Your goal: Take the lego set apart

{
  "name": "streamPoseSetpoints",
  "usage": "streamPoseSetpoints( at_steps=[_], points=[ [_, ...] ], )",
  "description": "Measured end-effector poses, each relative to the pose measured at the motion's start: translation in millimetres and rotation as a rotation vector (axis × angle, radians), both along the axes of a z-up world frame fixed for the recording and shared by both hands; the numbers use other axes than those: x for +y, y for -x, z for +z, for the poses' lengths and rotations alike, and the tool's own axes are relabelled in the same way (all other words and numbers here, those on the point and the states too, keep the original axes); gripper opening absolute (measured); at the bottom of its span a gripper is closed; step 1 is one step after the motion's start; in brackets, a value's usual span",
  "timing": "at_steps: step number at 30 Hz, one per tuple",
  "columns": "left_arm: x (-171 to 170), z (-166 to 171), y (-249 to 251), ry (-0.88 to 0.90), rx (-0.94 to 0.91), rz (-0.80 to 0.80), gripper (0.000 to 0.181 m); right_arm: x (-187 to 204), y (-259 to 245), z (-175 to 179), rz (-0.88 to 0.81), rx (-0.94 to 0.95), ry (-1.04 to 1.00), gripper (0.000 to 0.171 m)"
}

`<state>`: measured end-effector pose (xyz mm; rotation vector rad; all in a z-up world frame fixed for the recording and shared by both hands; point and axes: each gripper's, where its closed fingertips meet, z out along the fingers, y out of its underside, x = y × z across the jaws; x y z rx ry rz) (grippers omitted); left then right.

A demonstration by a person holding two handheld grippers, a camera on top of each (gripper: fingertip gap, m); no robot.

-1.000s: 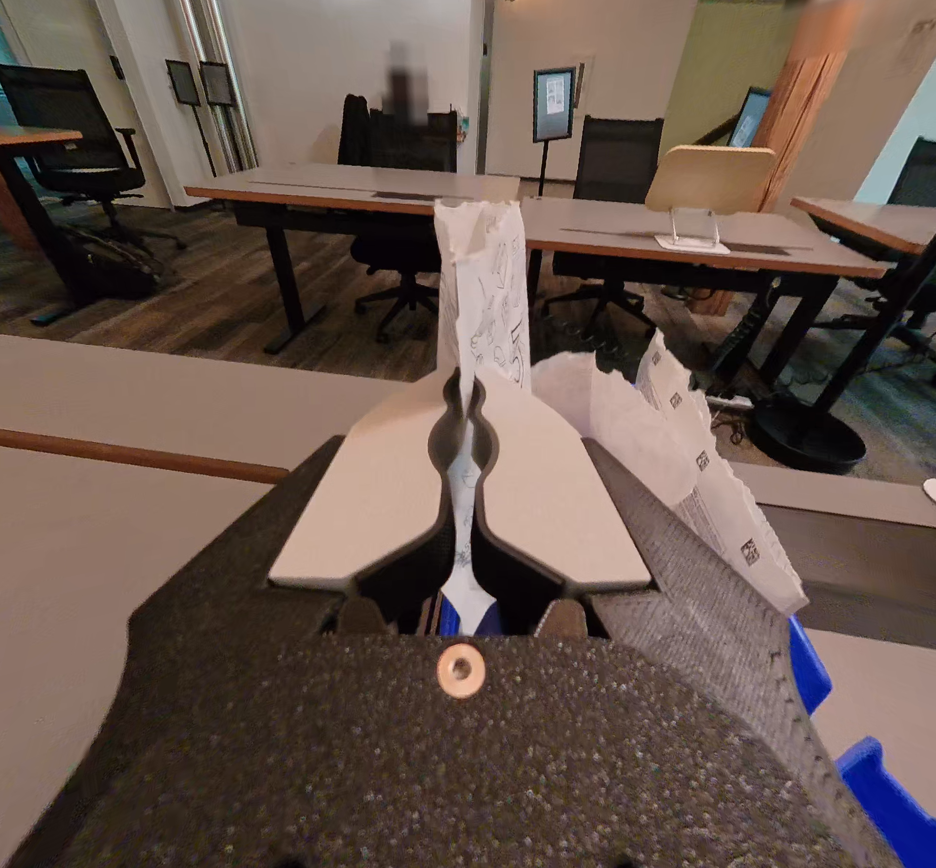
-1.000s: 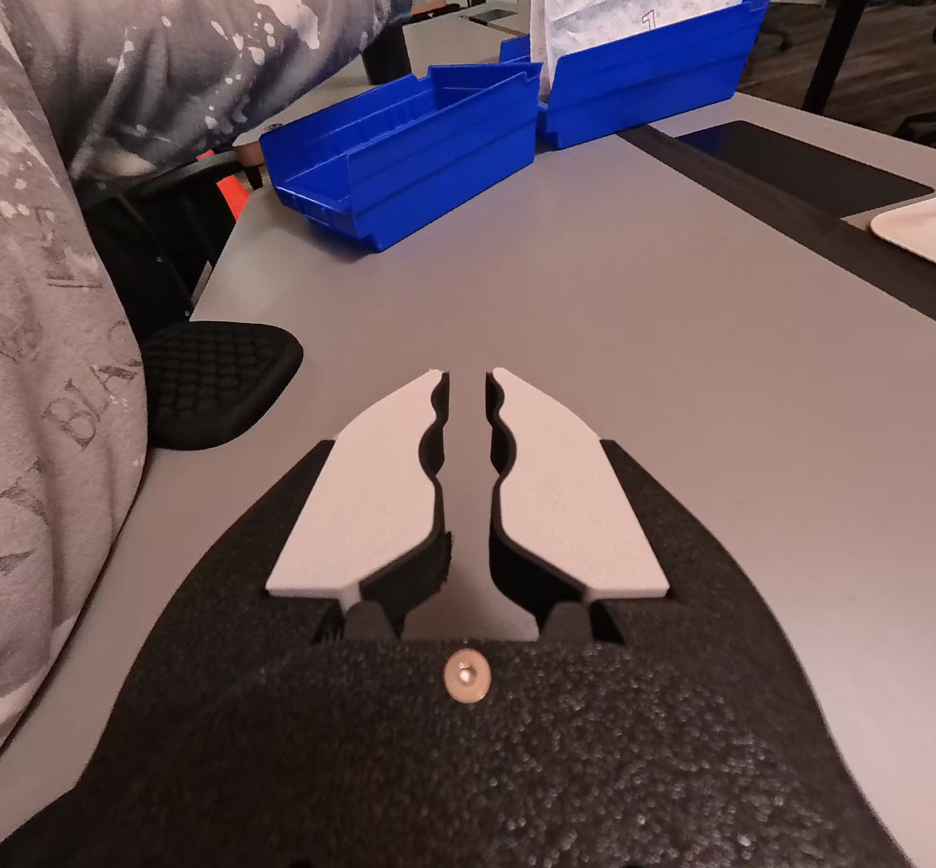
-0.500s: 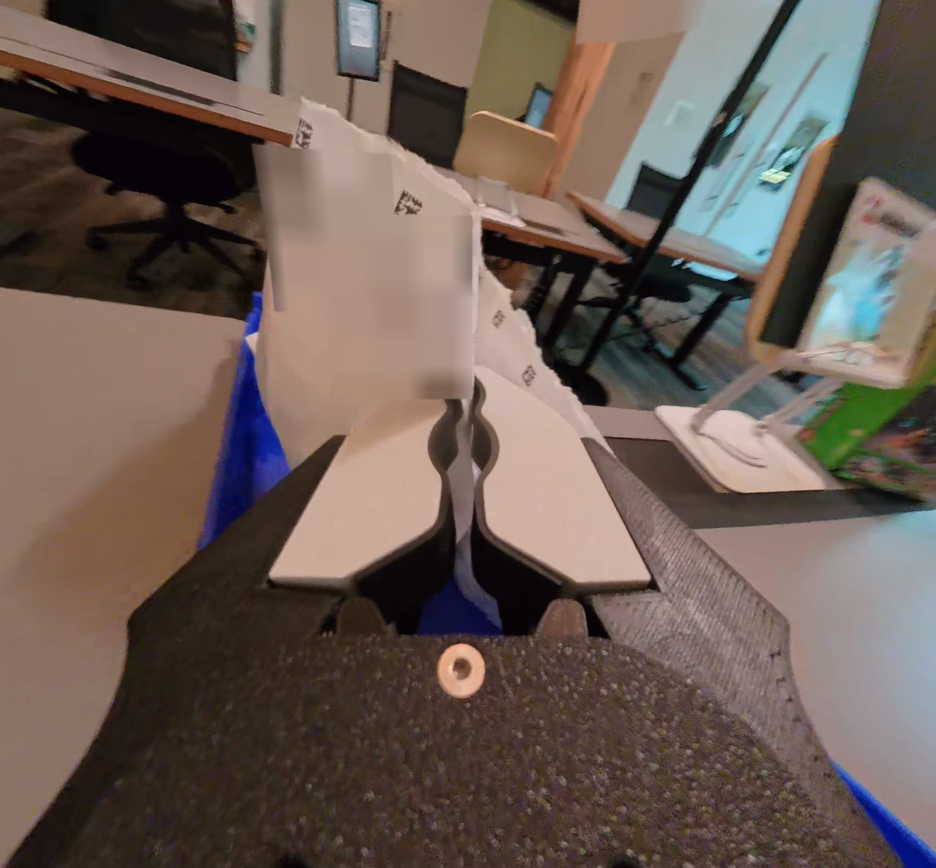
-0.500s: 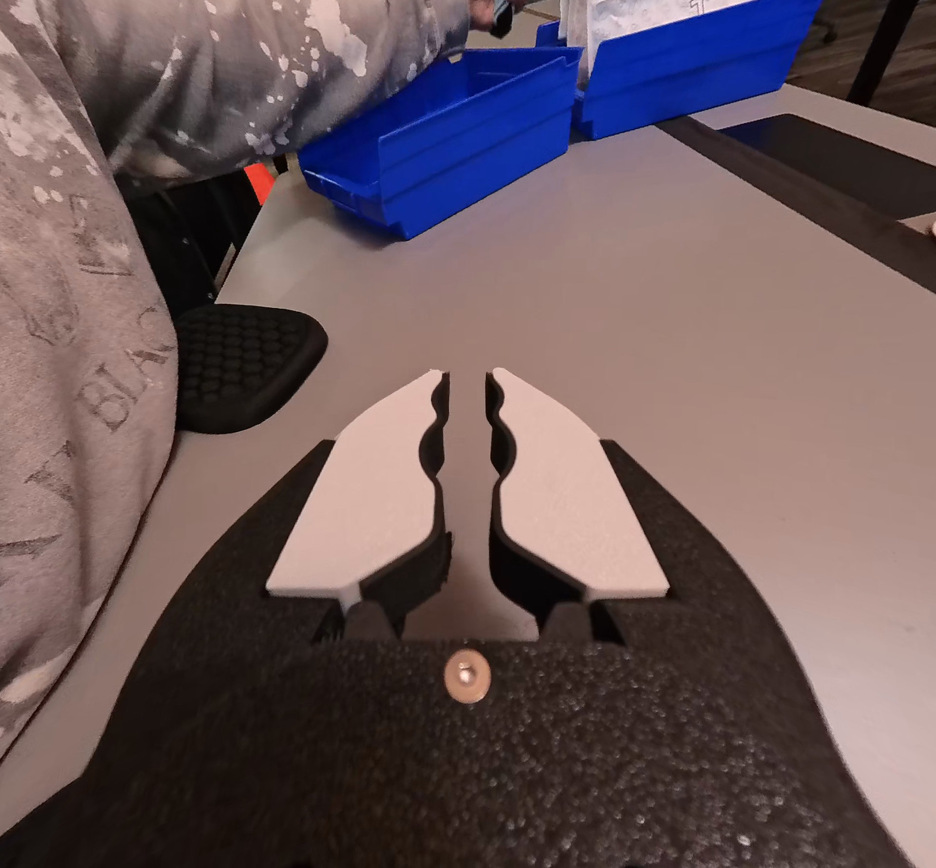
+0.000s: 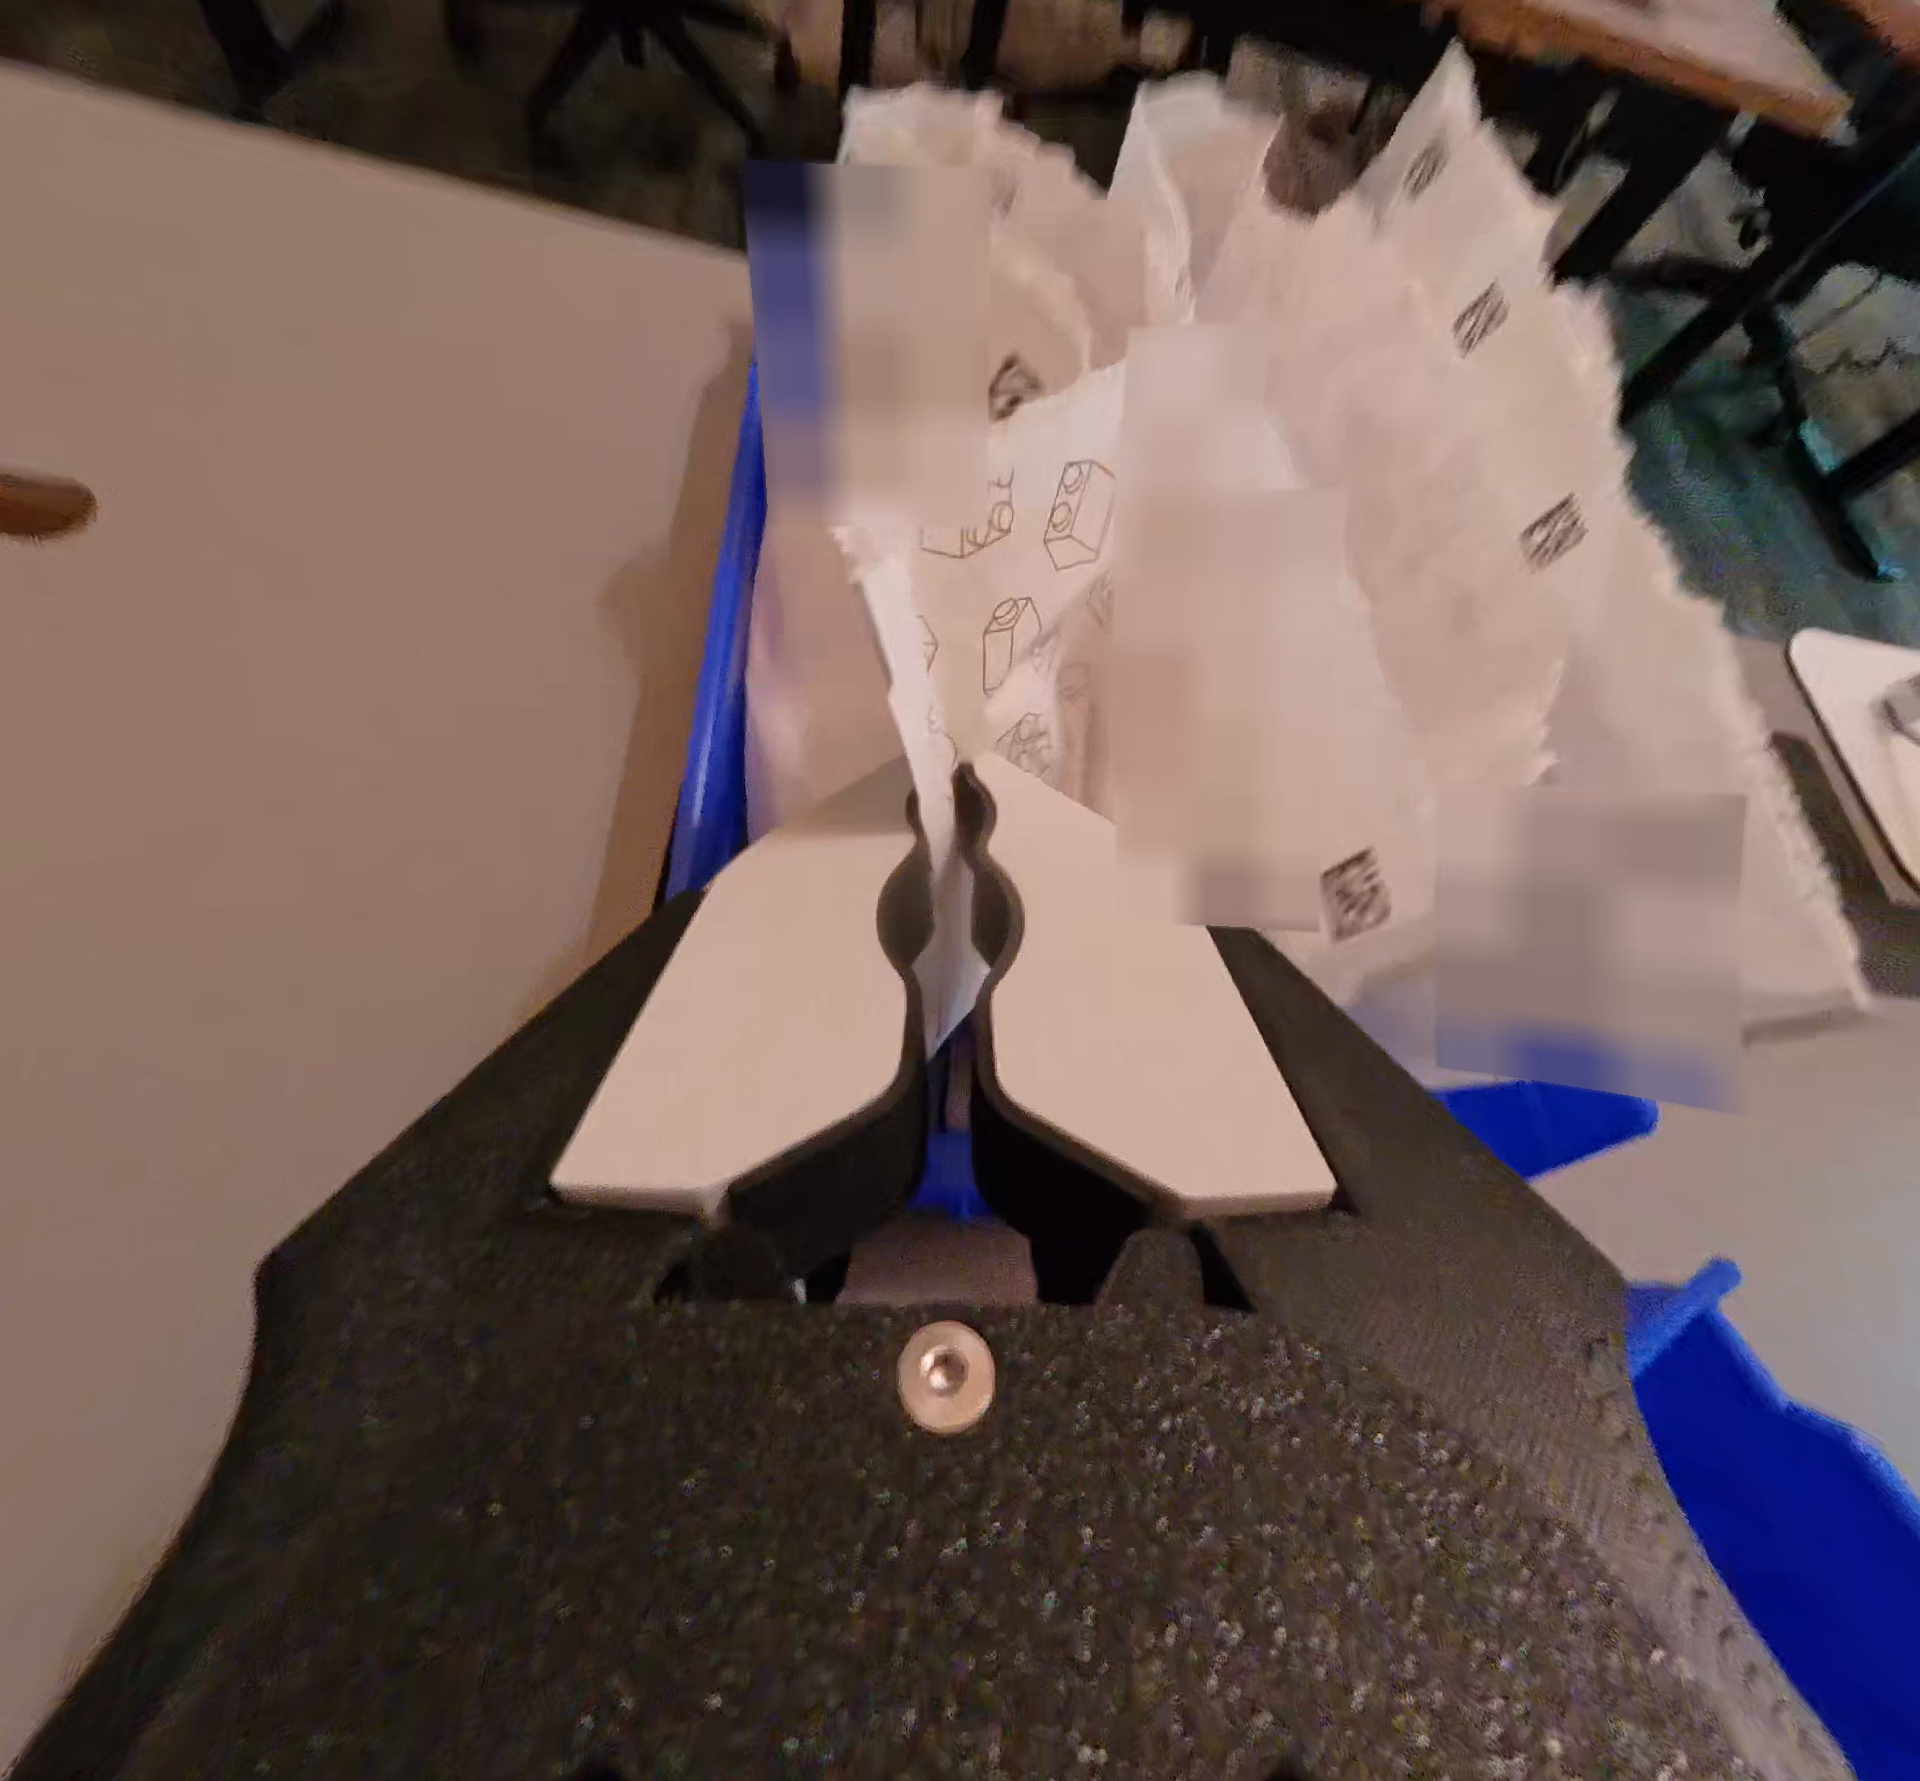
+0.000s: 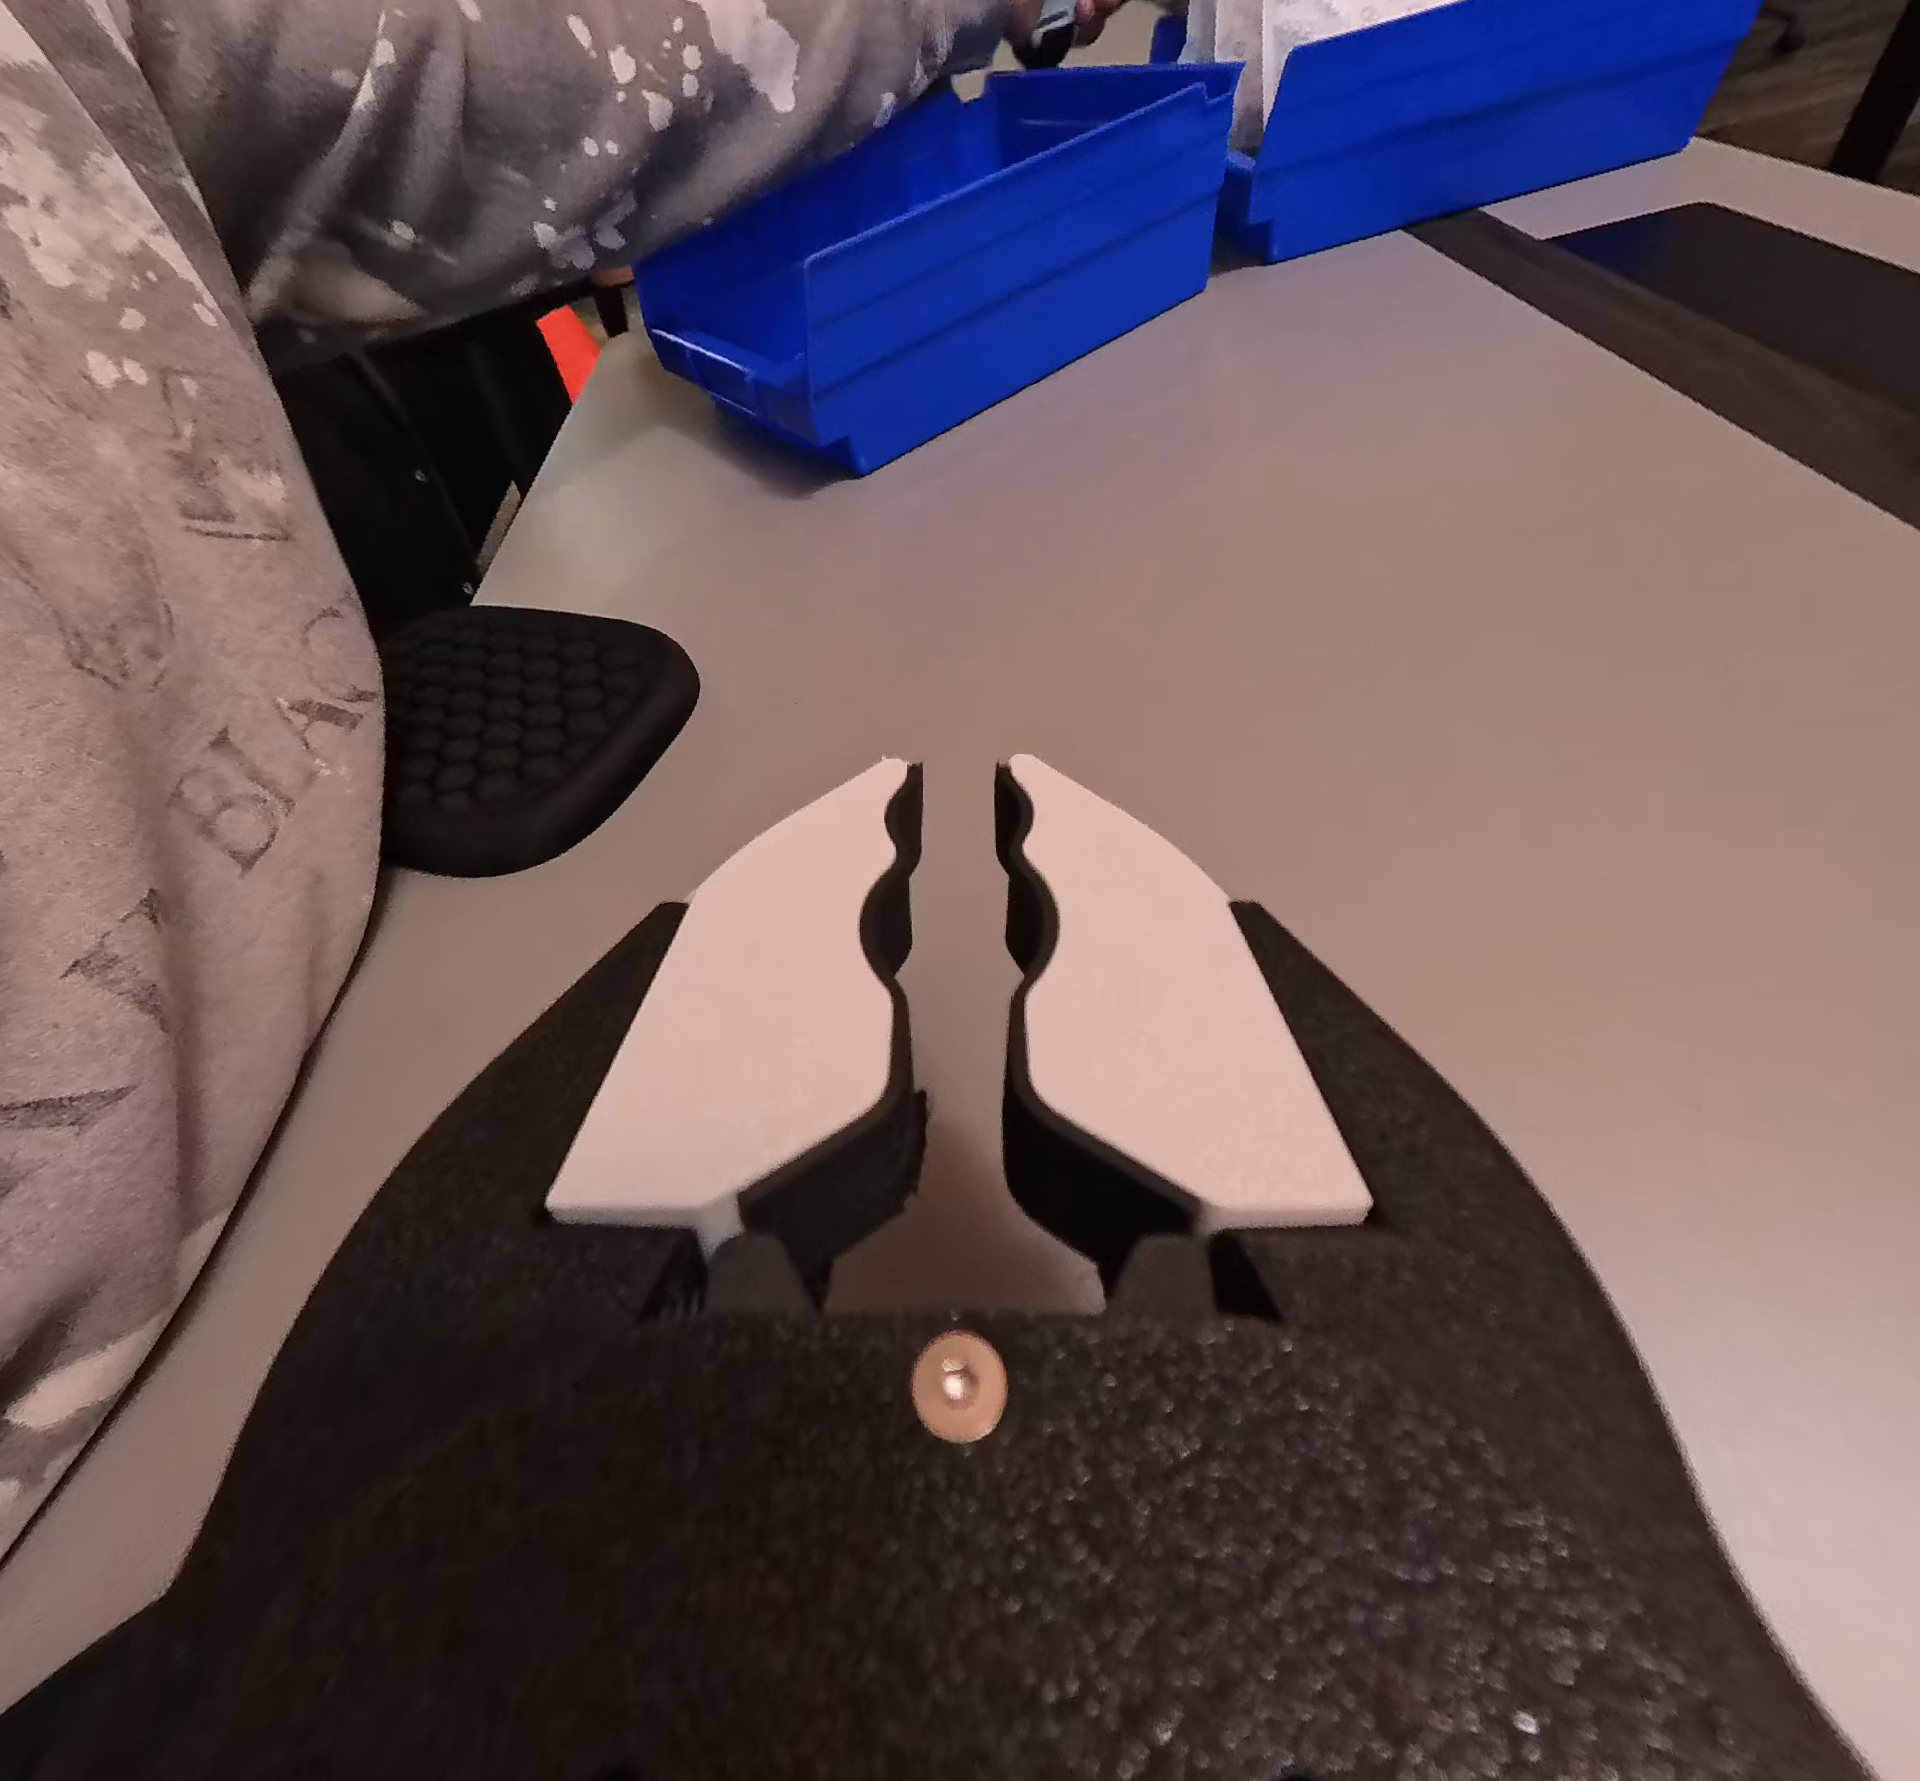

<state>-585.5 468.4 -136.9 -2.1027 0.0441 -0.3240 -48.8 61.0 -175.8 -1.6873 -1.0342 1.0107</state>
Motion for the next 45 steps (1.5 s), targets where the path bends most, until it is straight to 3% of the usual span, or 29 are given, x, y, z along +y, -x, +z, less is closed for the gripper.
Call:
streamPoseSetpoints(
  at_steps=[2, 6, 10, 11, 20, 25, 29, 33, 37, 41, 45],
  points=[
    [7.8, 15.0, -8.4, -0.087, -0.001, -0.028, 0.0, -1.2, -1.1, 1.2, -0.004, 0.004, -0.007, 0.013],
    [26.1, 16.6, -15.5, -0.084, 0.02, 0.006, 0.001, 3.0, -2.2, 2.3, -0.011, 0.027, 0.007, 0.013],
    [8.8, -36.0, -24.8, 0.259, -0.005, -0.058, 0.002, 1.1, -1.7, -2.4, -0.006, -0.003, -0.002, 0.013],
    [7.4, -32.4, -18.5, 0.239, 0.012, -0.031, 0.001, 0.0, -1.9, -3.3, -0.004, -0.003, -0.004, 0.013],
    [-29.5, 81.1, -8.9, -0.133, 0.166, 0.019, 0.008, -7.0, 4.3, -1.5, 0.039, 0.01, -0.009, 0.013],
    [-82.8, 121.0, -100.6, -0.327, 0.14, -0.155, 0.021, 6.6, -0.2, 13.8, -0.104, -0.01, -0.134, 0.013],
    [-145.4, 130.4, -179.3, -0.43, 0.168, -0.242, 0.005, 36.0, -6.8, 35.9, -0.328, 0.0, -0.2, 0.011],
    [-195.1, 117.9, -251.1, -0.447, 0.164, -0.309, 0.0, 60.1, 1.6, 55.1, -0.448, -0.021, -0.236, 0.008],
    [-237.1, 97.8, -331.1, -0.417, -0.05, -0.426, 0.0, 82.2, 12.0, 71.6, -0.526, -0.016, -0.264, 0.002],
    [-277.1, 72.6, -411.9, -0.433, -0.239, -0.516, 0.0, 97.9, 5.7, 56.4, -0.609, -0.064, -0.225, 0.0],
    [-288.3, 33.4, -456.8, -0.462, -0.09, -0.521, 0.0, 108.0, -15.4, 27.4, -0.68, -0.168, -0.23, 0.0]
  ],
)
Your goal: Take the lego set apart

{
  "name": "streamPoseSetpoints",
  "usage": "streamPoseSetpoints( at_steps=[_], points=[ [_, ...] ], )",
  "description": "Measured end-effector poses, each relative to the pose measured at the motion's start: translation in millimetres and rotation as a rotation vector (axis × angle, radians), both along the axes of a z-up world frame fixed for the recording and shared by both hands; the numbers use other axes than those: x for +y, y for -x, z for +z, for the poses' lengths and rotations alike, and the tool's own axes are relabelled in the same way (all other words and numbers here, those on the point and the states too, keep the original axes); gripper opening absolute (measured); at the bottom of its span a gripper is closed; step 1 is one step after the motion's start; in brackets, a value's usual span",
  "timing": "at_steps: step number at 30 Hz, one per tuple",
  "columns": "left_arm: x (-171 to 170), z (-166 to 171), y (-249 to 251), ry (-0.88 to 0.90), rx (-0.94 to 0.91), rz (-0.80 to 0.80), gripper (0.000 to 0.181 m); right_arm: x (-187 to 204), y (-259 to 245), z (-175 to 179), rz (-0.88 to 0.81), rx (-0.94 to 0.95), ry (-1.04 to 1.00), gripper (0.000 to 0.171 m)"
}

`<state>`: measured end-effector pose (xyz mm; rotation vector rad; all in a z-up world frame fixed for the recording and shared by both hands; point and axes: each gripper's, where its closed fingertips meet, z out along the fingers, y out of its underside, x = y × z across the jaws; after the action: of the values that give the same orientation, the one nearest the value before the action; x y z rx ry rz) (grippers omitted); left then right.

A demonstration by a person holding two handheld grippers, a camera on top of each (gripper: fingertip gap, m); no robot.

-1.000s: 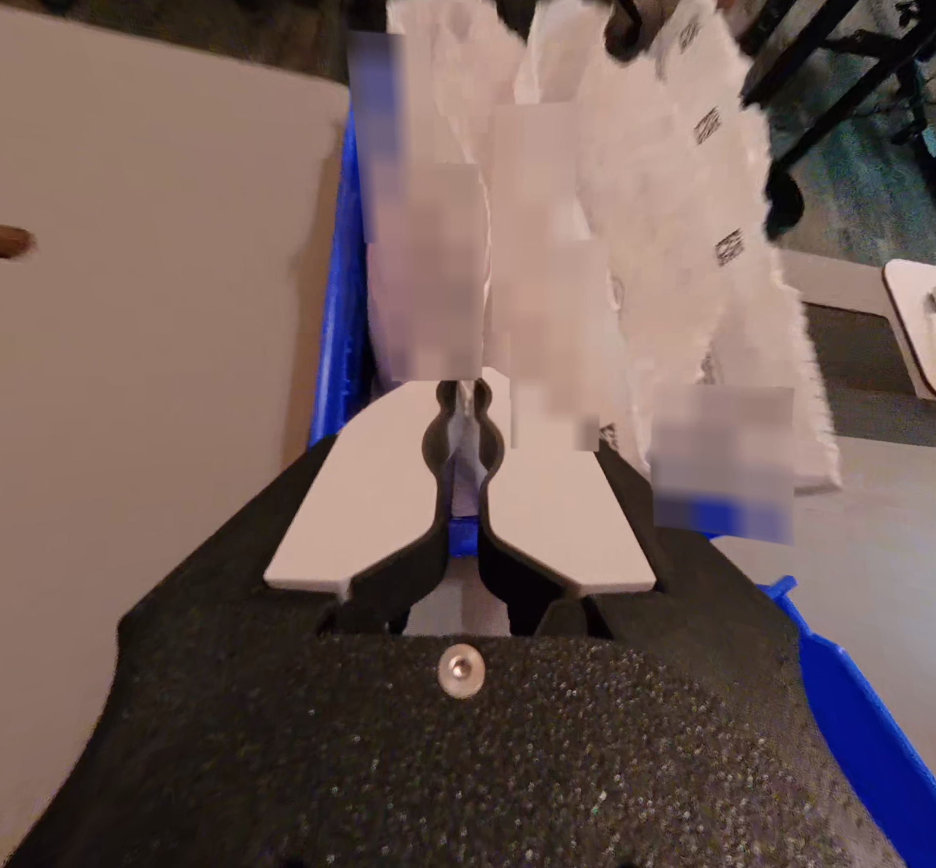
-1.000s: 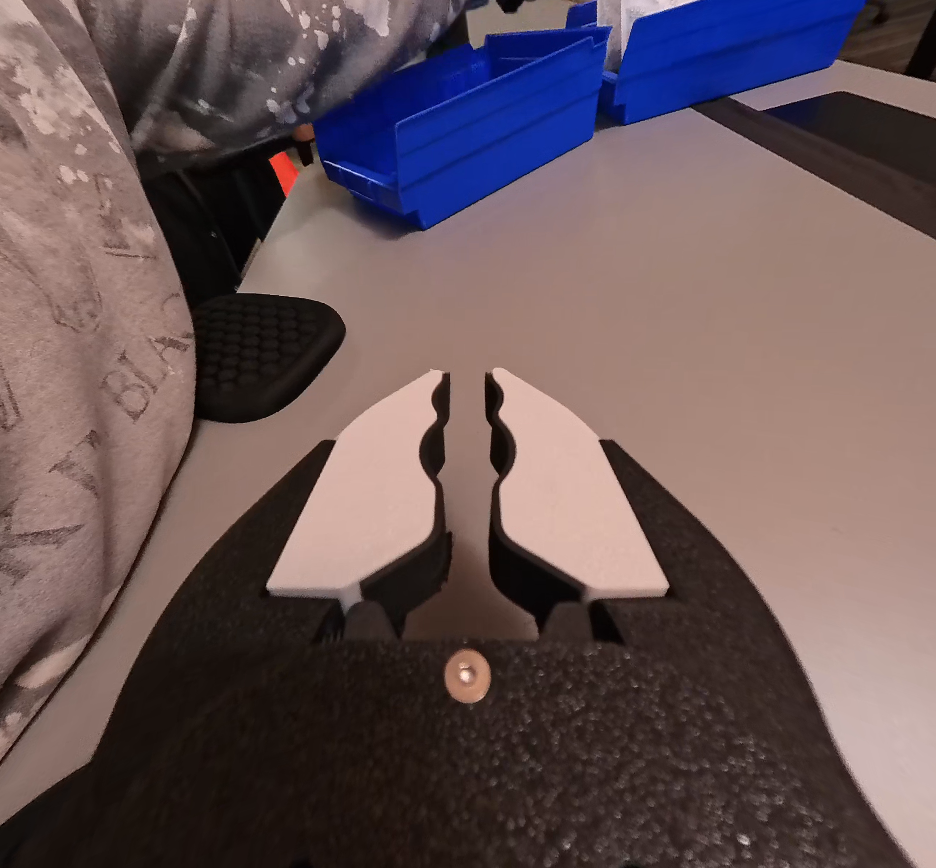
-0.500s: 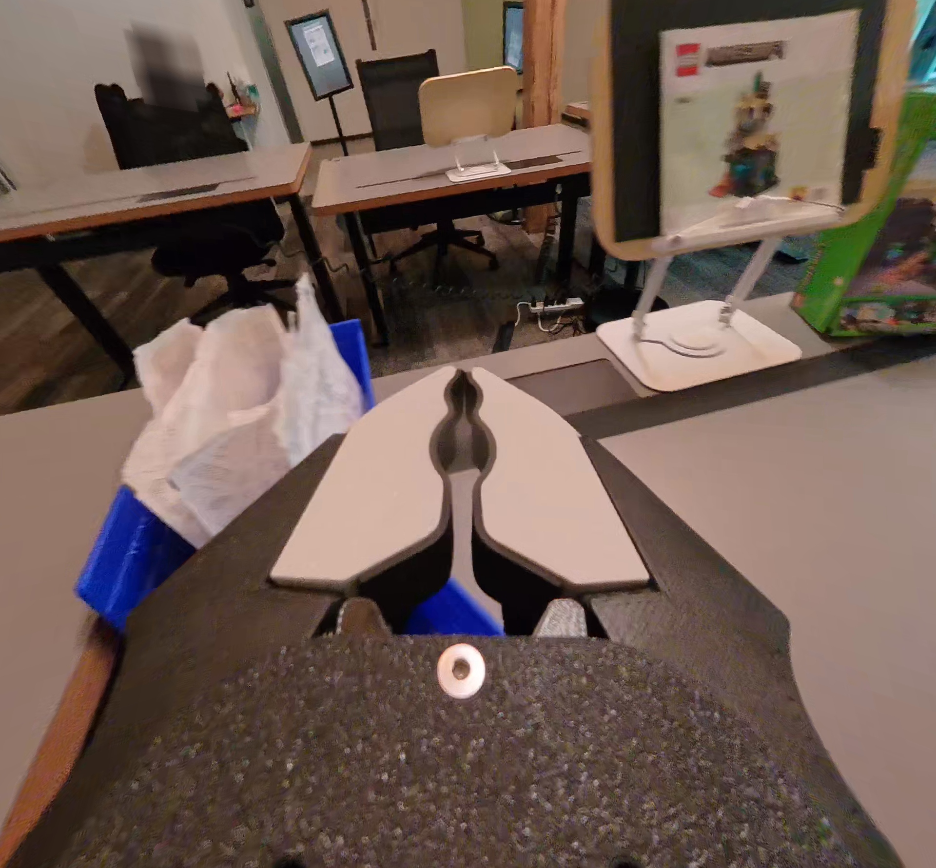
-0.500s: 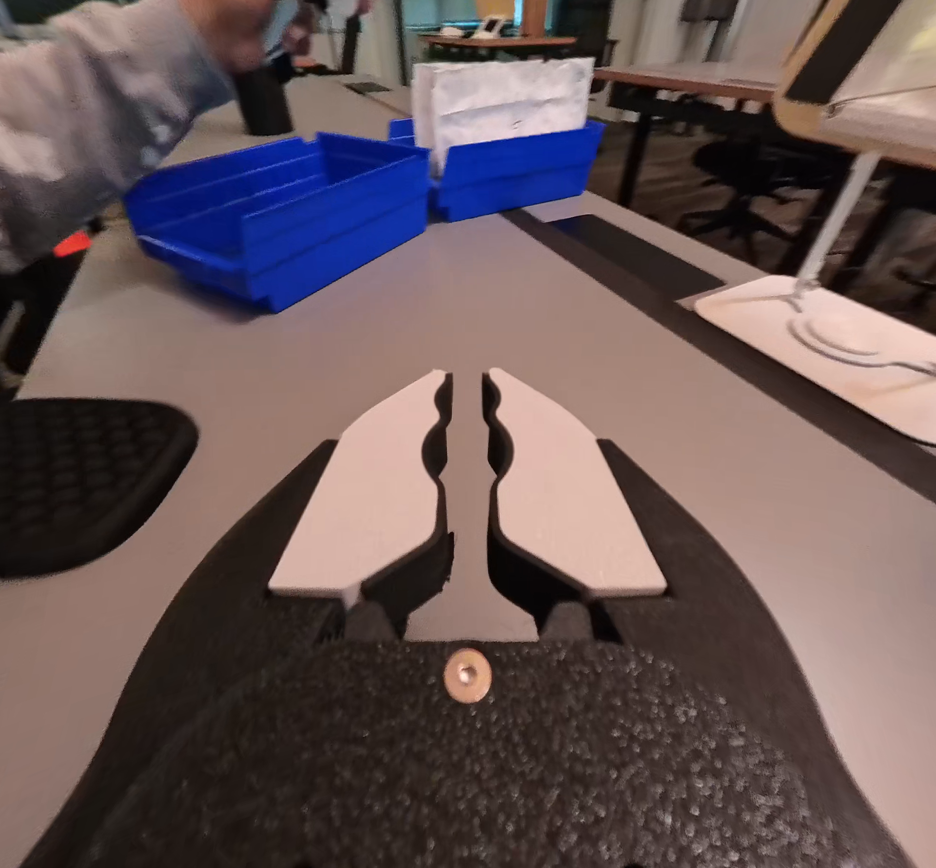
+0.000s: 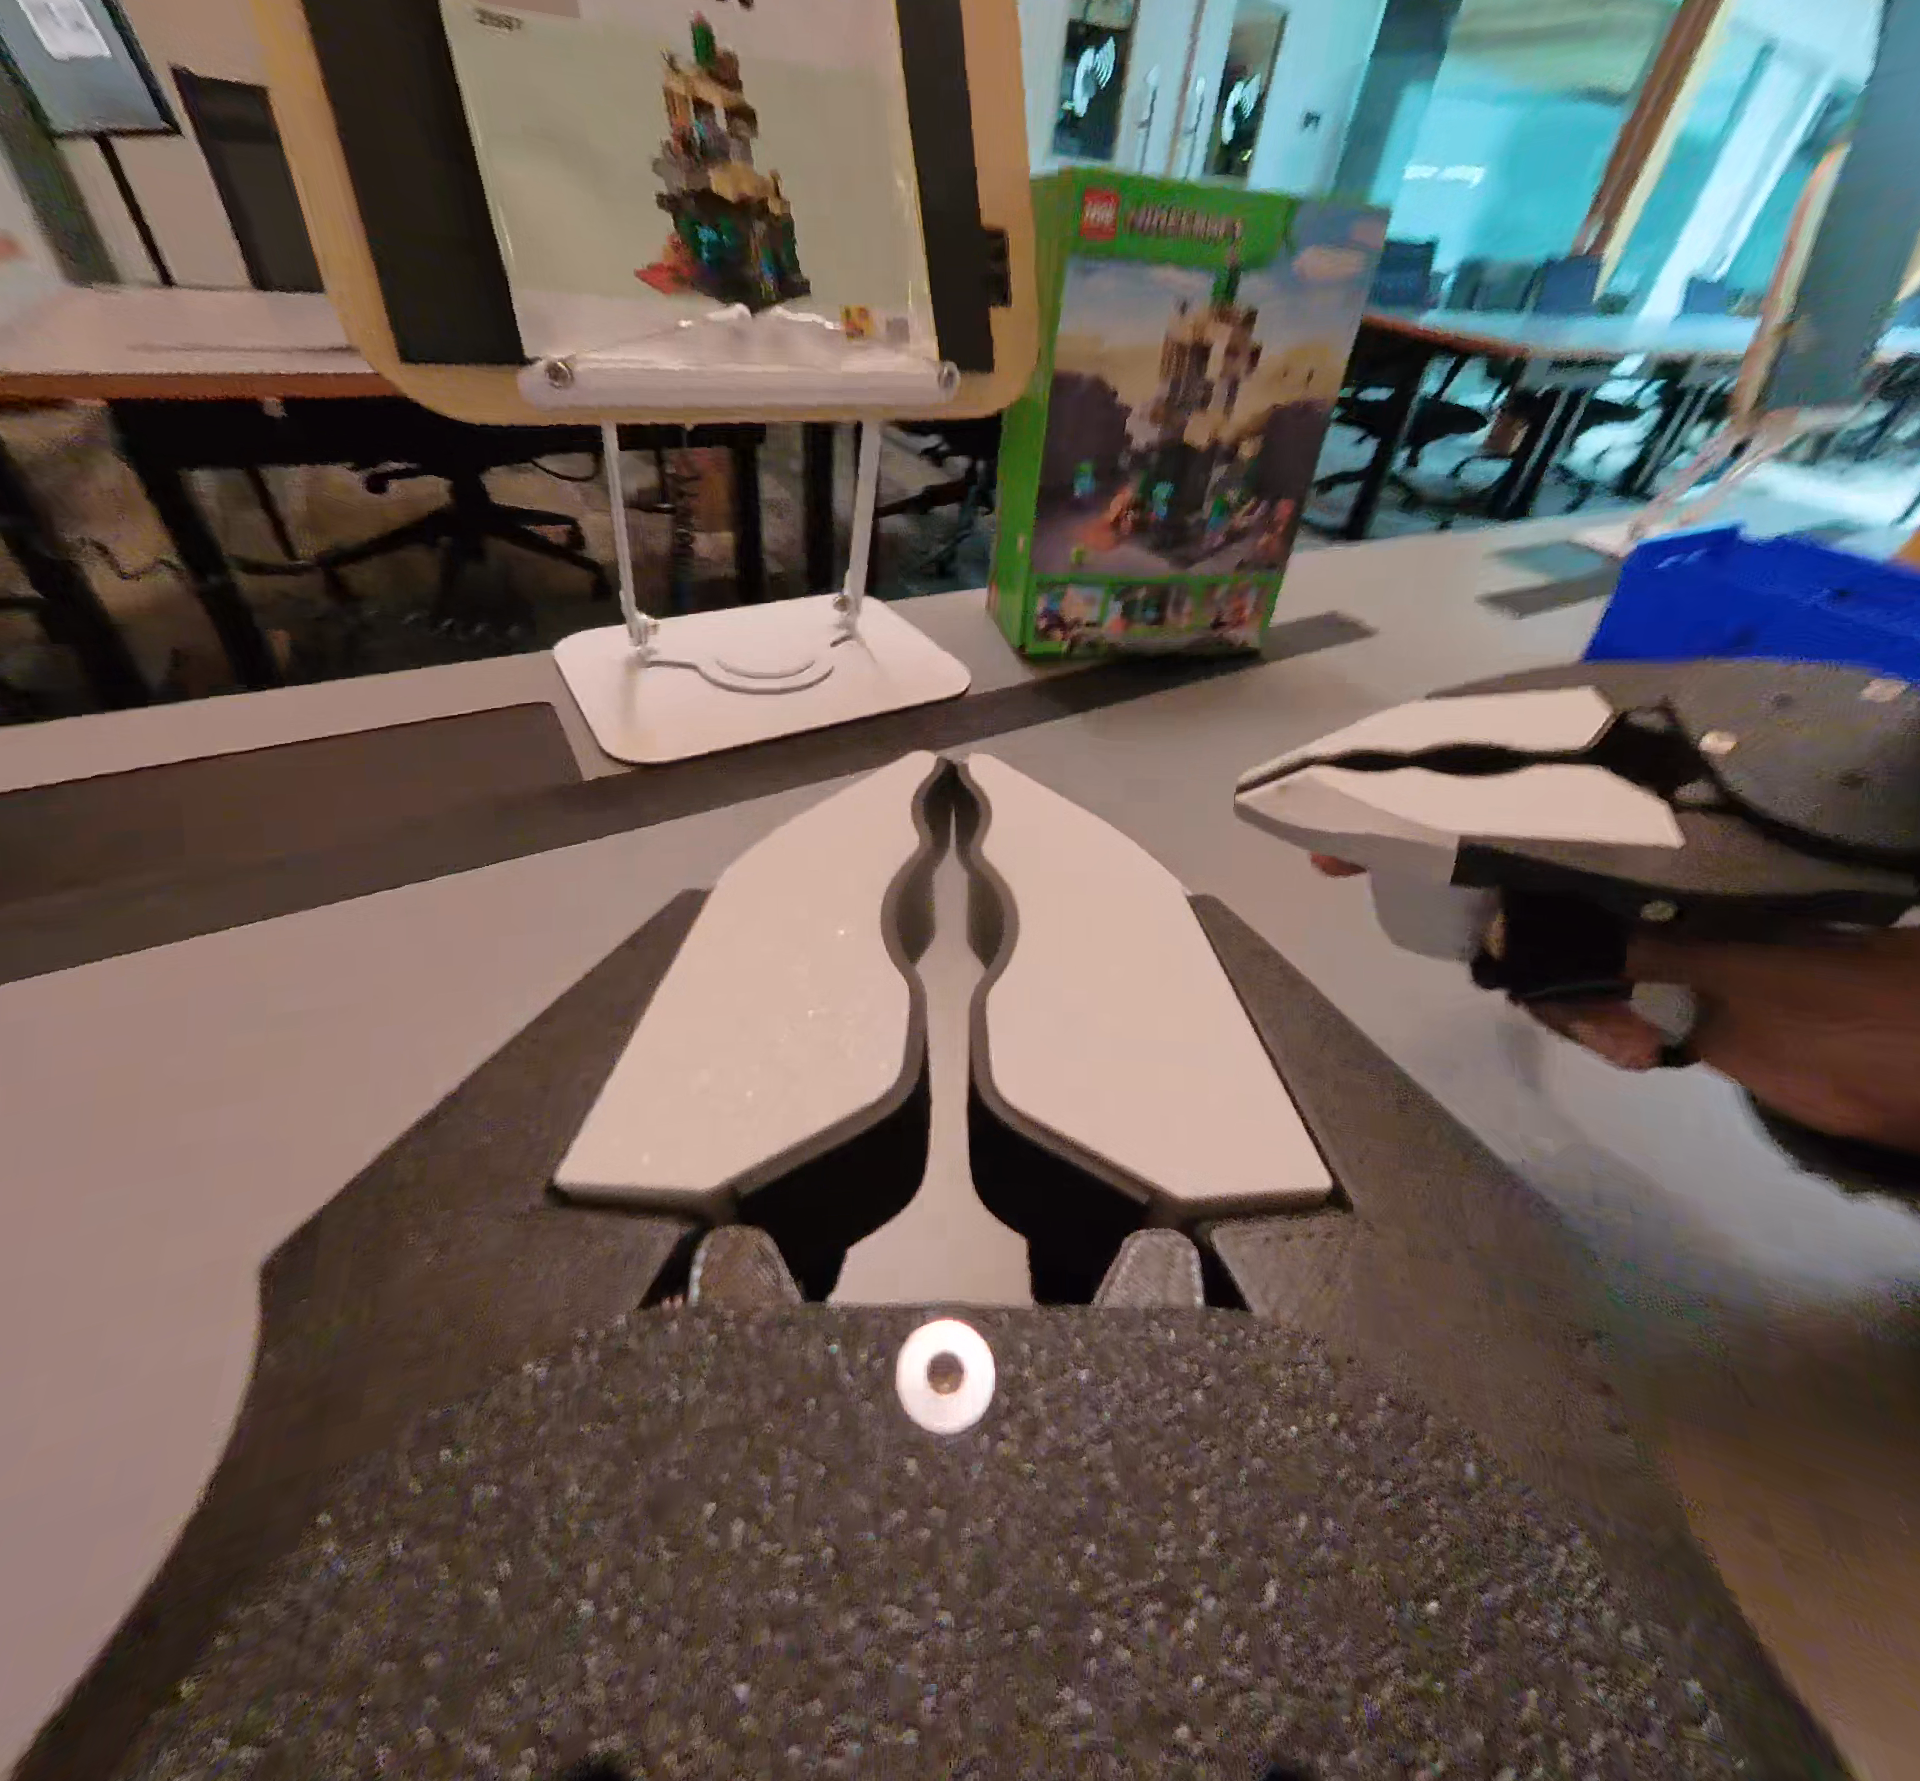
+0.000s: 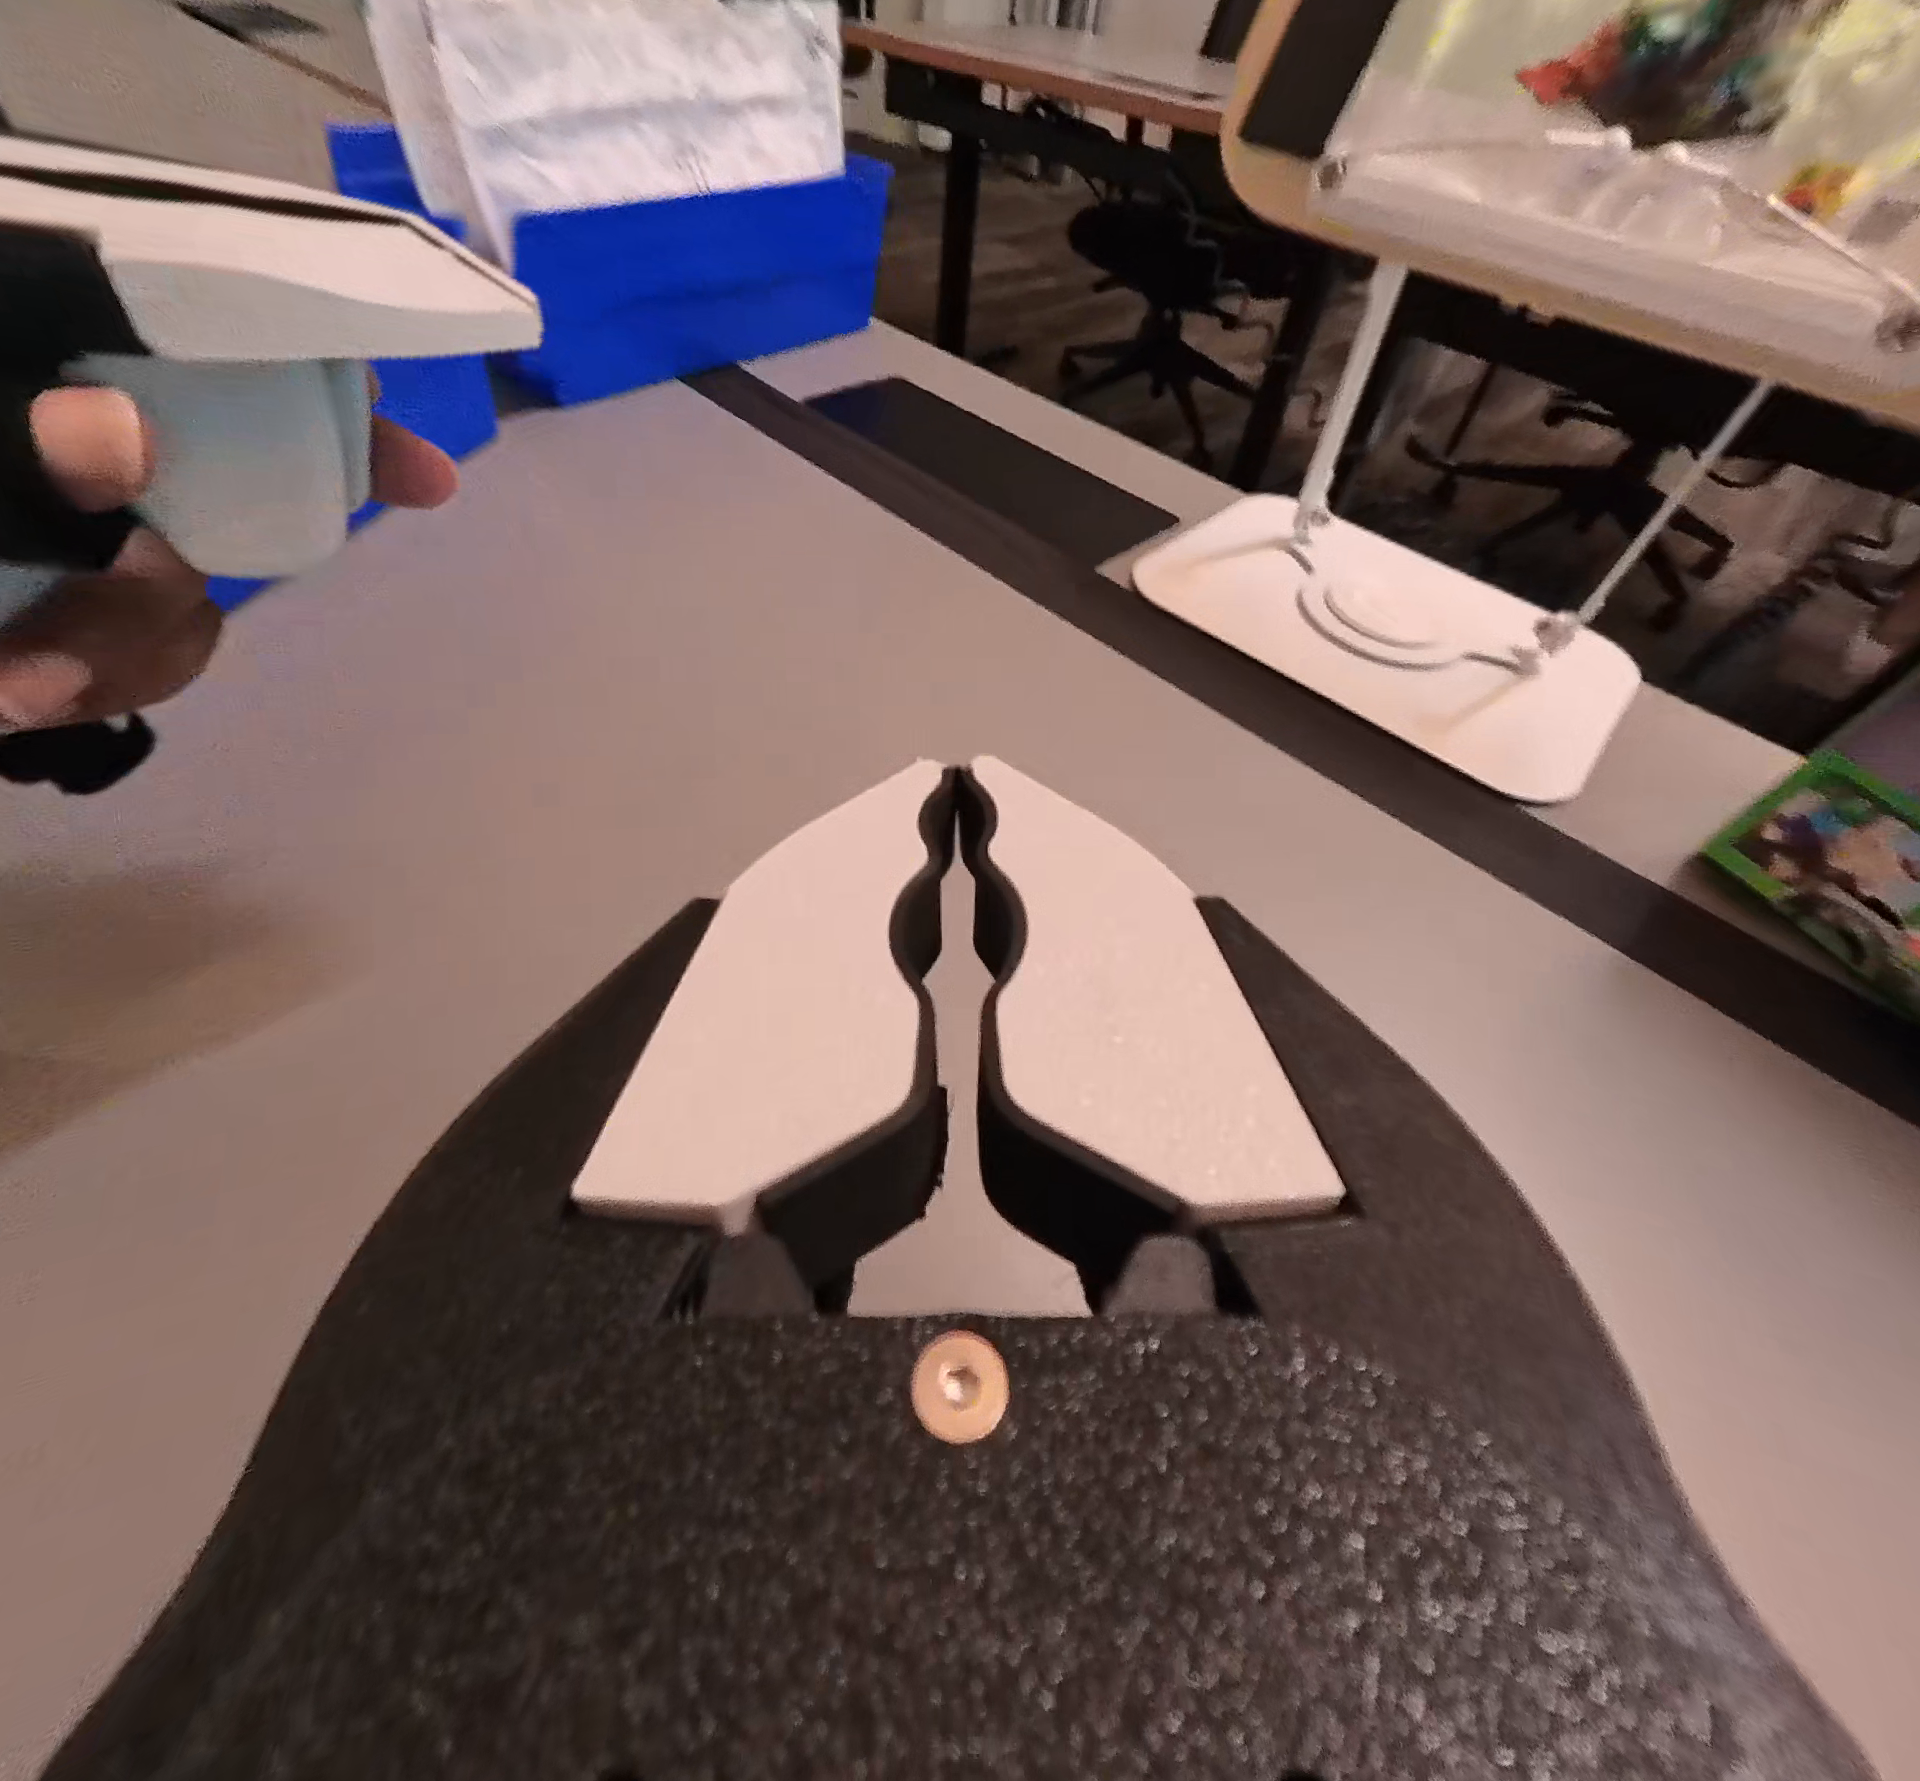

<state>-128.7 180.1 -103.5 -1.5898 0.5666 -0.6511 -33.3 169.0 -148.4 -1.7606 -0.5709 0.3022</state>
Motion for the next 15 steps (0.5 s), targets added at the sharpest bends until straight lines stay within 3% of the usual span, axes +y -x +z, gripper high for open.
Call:
streamPoseSetpoints(
  at_steps=[4, 7, 10, 13, 15],
  points=[
    [4.1, -31.0, -3.1, -0.05, 0.163, 0.07, 0.0, 8.3, -13.2, -23.7, -0.032, -0.038, 0.036, 0.0],
    [3.8, -32.4, 24.3, -0.066, 0.302, 0.159, 0.0, 8.4, -14.8, -31.1, -0.022, -0.051, 0.033, 0.0],
    [-9.2, -13.7, 67.7, -0.029, 0.339, 0.286, 0.014, 7.5, -12.7, -36.1, -0.01, -0.062, 0.027, 0.0],
    [-21.3, 1.0, 138.5, -0.01, 0.424, 0.53, 0.042, 5.7, -5.2, -41.4, 0.021, -0.05, 0.045, 0.0],
    [-25.4, 0.8, 182.0, 0.013, 0.462, 0.664, 0.049, 4.1, 0.7, -43.5, 0.044, -0.047, 0.055, 0.0]
  ],
)
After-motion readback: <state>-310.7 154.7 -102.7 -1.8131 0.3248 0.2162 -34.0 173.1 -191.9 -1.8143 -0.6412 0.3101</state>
